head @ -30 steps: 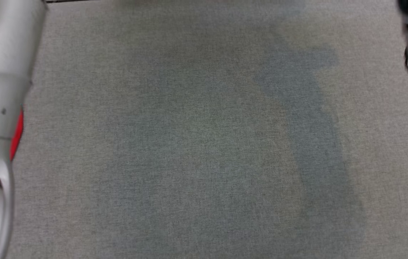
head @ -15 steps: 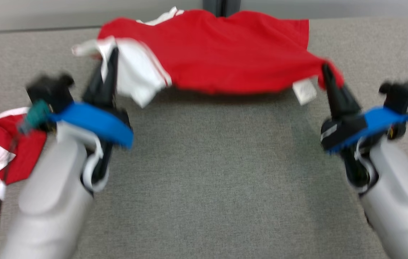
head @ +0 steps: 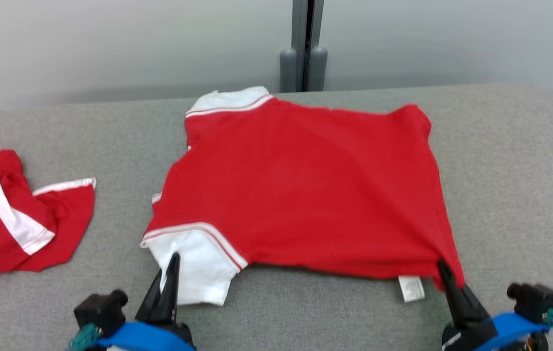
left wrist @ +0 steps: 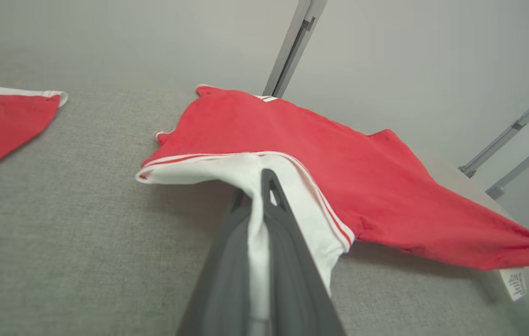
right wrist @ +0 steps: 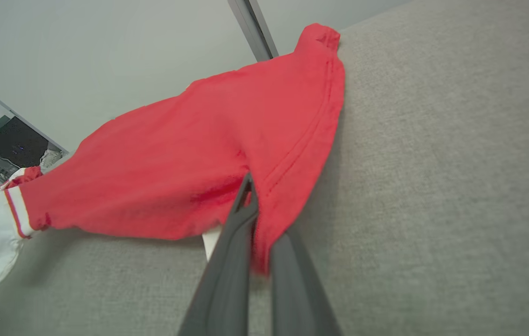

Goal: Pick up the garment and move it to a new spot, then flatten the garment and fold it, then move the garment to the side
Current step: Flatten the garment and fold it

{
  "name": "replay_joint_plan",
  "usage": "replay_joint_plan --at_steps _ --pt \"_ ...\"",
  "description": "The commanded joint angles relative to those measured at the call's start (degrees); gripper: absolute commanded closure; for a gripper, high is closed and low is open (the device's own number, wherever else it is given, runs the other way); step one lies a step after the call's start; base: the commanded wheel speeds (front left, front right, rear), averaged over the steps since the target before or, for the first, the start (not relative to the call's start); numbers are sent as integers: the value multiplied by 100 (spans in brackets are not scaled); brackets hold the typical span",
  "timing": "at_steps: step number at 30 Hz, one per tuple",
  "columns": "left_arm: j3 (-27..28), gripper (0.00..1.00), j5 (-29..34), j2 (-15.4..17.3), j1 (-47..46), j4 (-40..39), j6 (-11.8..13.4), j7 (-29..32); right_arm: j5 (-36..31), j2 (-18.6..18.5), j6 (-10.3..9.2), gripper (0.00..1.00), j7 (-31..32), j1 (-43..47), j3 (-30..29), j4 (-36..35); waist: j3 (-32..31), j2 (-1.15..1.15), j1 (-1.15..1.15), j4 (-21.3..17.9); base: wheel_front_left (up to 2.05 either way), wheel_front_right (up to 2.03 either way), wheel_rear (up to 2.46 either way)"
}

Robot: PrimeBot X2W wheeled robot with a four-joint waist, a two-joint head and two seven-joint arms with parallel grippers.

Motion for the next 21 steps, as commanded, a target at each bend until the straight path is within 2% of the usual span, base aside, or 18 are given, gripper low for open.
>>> replay_joint_plan --at_steps 1,10,15,21 --pt "94 100 -23 40 245 -167 84 -26 -53 8 3 100 -20 286 -18 -77 -198 2 2 -81 0 0 0" --pt "76 100 -26 277 1695 -1159 506 103 -193 17 3 100 372 1716 -341 -915 -609 2 2 -23 0 0 0" --pt "44 100 -39 419 1981 -1500 607 235 -280 88 3 100 894 2260 -517 -1422 -634 2 2 -9 0 0 0" --pt "-21 100 33 541 1897 -1647 635 410 -307 227 3 100 1413 2385 -688 -1841 -570 2 2 -55 0 0 0"
